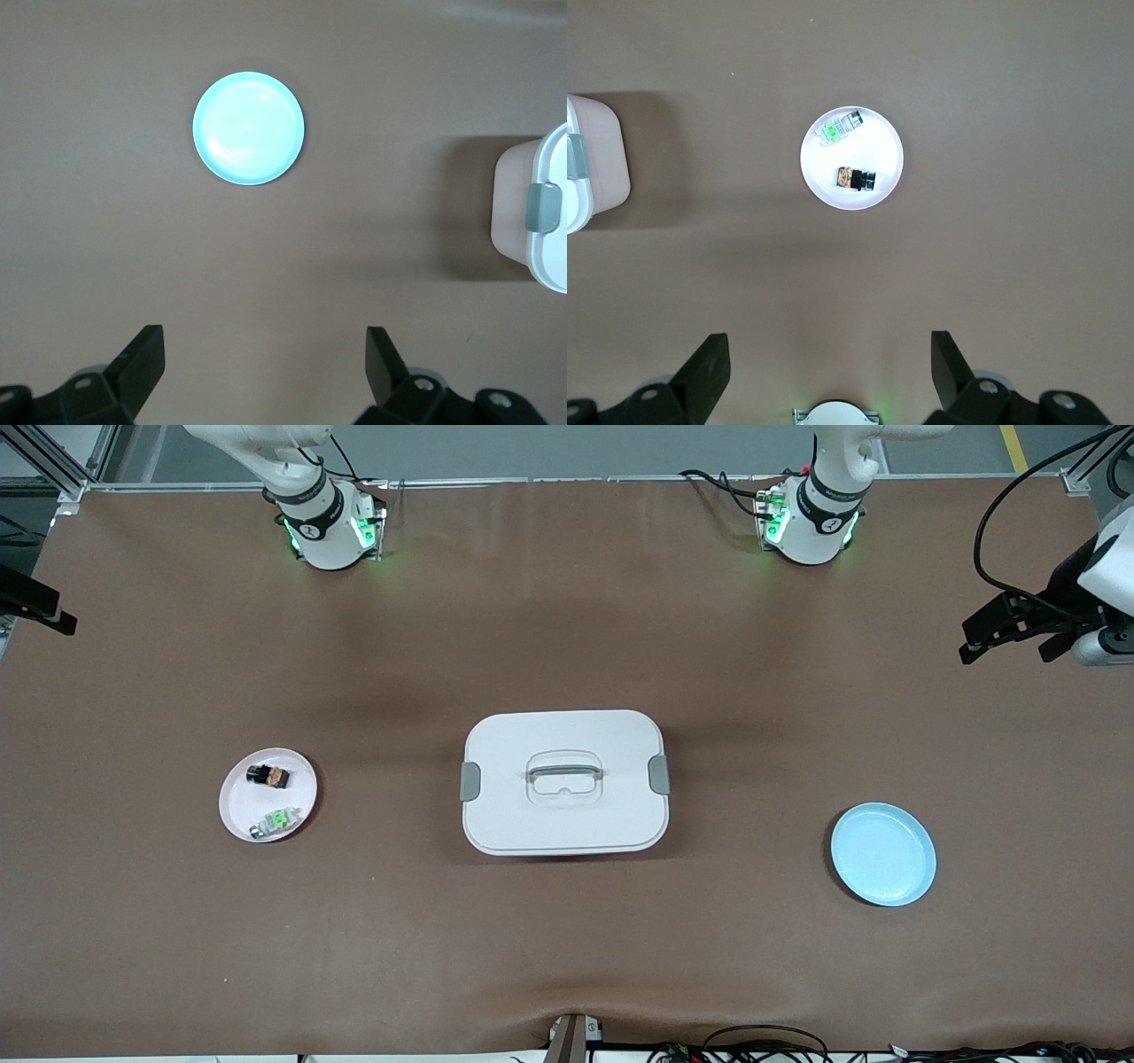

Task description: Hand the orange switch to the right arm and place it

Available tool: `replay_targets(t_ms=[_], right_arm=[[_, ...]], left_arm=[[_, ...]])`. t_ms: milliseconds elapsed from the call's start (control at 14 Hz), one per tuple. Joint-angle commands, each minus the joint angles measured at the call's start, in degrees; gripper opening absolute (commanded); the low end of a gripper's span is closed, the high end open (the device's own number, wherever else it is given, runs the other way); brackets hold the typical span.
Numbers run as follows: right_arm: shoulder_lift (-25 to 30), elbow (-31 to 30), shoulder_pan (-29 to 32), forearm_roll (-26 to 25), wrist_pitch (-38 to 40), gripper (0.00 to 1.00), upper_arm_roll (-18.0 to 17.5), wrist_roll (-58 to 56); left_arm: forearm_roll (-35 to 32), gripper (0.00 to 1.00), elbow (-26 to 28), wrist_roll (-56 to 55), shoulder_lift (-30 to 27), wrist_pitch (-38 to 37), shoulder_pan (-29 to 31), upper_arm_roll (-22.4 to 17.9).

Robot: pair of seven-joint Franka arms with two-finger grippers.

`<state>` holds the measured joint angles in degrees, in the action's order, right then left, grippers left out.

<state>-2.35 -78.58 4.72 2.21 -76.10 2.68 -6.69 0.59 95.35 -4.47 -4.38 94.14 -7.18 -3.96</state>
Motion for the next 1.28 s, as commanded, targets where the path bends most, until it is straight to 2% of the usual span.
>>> replay_targets(t_ms=[0,1211], right_arm=[[1.3,-0.7,0.0,0.7,0.8,1.0,0.0,1.1],[1.6,-0.2,-0.6,0.4,-2.1,1.0,0.7,1.2]], left_arm=[[0.0,1.0,-1.0,1.1,0.3,-1.1,0.2,-0.1],[-0.1,1.0,-0.9,1.8,0.7,-2.5,-0.2,-0.1]])
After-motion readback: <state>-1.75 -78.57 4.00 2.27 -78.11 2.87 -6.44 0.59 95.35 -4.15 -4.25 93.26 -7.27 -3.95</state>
